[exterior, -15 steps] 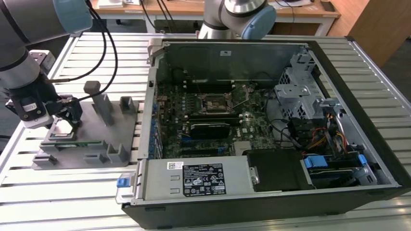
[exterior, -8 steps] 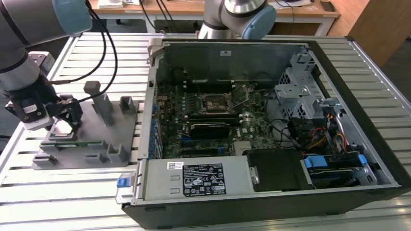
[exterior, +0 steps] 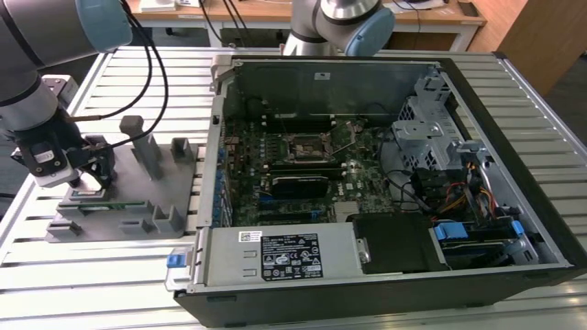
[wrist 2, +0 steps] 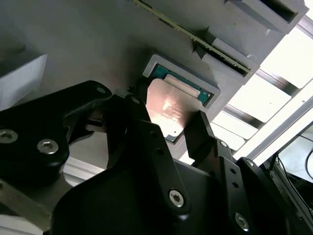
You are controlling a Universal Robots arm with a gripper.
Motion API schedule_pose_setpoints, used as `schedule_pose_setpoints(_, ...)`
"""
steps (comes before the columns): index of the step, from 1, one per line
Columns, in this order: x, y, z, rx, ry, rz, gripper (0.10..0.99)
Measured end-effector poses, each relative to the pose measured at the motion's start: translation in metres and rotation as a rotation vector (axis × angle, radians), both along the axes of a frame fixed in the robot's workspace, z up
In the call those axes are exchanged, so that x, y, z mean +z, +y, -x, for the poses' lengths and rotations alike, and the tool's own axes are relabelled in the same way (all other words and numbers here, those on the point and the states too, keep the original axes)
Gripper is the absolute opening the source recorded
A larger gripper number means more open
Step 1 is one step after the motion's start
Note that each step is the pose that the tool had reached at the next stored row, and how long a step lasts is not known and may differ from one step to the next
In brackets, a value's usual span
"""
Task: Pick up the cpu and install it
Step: 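Pick up the cpu and move it towards the insertion slot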
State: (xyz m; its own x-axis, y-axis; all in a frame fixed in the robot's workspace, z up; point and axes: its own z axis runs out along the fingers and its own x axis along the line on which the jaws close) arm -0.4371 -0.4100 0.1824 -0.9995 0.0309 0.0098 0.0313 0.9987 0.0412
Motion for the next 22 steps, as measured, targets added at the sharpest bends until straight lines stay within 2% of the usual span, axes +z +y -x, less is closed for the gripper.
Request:
schedule_pose_setpoints(1, 0.0, 0.0, 0.0, 0.0, -0.0001, 0.0, 0.541)
schedule_pose_setpoints(9, 0.0066, 0.0, 0.0, 0.0, -0.0001, 0.0, 0.541)
schedule_pose_setpoints(18, 0.0238, 0.0001, 0.0, 0.0, -0.0001, 0.0, 0.541)
schedule_pose_setpoints(22, 0.0266, 0.0001, -0.0001, 0.0, -0.0003, -0.001, 0.541)
